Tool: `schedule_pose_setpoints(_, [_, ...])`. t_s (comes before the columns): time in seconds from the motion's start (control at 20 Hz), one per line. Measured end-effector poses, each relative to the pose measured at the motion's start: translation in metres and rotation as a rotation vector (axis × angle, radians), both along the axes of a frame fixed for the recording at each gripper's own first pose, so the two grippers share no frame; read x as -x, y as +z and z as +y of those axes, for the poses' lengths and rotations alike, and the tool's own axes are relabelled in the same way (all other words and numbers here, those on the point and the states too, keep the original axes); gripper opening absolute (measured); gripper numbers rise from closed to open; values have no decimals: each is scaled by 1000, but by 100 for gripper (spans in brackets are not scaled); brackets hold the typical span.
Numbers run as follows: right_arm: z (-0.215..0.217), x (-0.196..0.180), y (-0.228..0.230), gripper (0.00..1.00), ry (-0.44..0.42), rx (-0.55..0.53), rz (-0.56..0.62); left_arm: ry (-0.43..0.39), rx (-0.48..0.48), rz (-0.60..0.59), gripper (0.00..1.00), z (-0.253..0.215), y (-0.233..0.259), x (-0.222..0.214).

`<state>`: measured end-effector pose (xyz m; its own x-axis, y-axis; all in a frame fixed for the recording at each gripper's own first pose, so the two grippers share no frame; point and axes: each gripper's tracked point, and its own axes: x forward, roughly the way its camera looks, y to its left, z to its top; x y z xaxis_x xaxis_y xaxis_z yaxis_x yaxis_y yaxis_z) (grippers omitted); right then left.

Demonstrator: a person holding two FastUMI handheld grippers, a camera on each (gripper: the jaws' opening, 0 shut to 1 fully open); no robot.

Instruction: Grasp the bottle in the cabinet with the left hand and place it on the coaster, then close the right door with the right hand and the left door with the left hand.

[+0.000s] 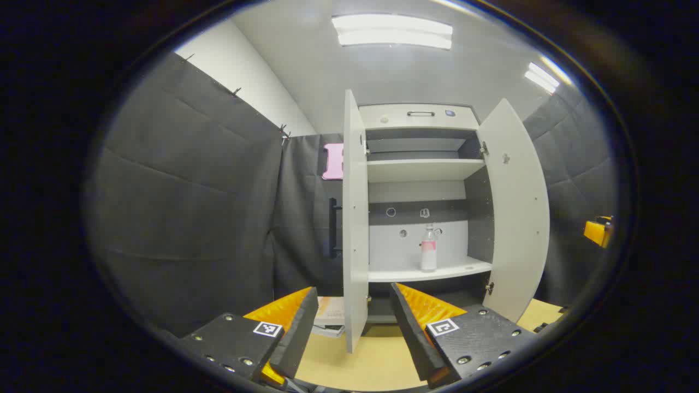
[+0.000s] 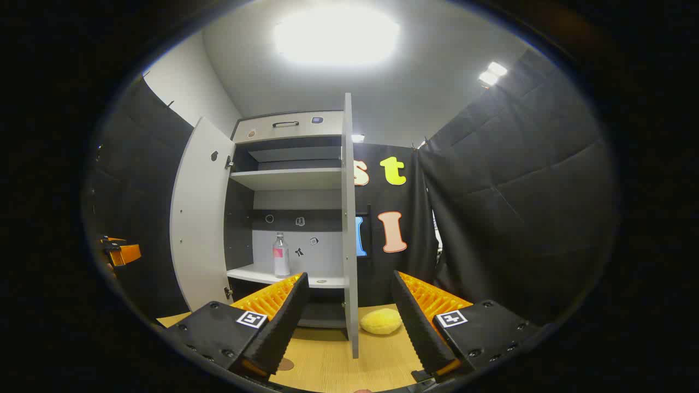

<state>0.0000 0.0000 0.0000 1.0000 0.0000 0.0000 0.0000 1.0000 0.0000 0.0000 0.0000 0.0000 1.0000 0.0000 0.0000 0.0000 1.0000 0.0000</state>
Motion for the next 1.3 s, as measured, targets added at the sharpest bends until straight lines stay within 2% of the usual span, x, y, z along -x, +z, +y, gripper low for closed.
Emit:
schedule_pose_setpoints(0.15, [-1,-2,-1,96,7,9,6,3,-9,2,81,-5,0,3])
schedule_pose_setpoints(0.2, [-1,-1,-1,96,10,12,4,4,-9,1,77,-6,1,4])
schedule_pose_setpoints(0.25, [-1,-2,-2,96,14,14,2,8,-8,2,80,-7,2,5])
schedule_pose_setpoints(0.3, [-1,-3,-2,94,20,16,3,12,-6,-1,76,-7,2,8])
schedule_pose_setpoints(0.4, [-2,-4,-5,96,25,24,9,12,-4,1,80,-12,2,12])
schedule_pose_setpoints(0.5, [-2,-5,-7,99,36,28,11,13,-12,2,80,-17,1,14])
schedule_pose_setpoints(0.55, [-2,-6,-9,94,41,30,12,14,-18,4,81,-19,0,13])
schedule_pose_setpoints(0.75, [-12,-6,-17,94,54,26,17,12,-20,7,81,-36,0,10])
schedule_pose_setpoints(0.8, [-16,-7,-17,96,55,22,16,10,-22,8,81,-44,0,8])
schedule_pose_setpoints(1.05, [-34,-17,-34,94,74,-17,37,-29,2,-1,80,-89,0,-13])
schedule_pose_setpoints(1.3, [-57,-25,-53,96,49,-28,74,-67,29,-16,80,-122,7,-56])
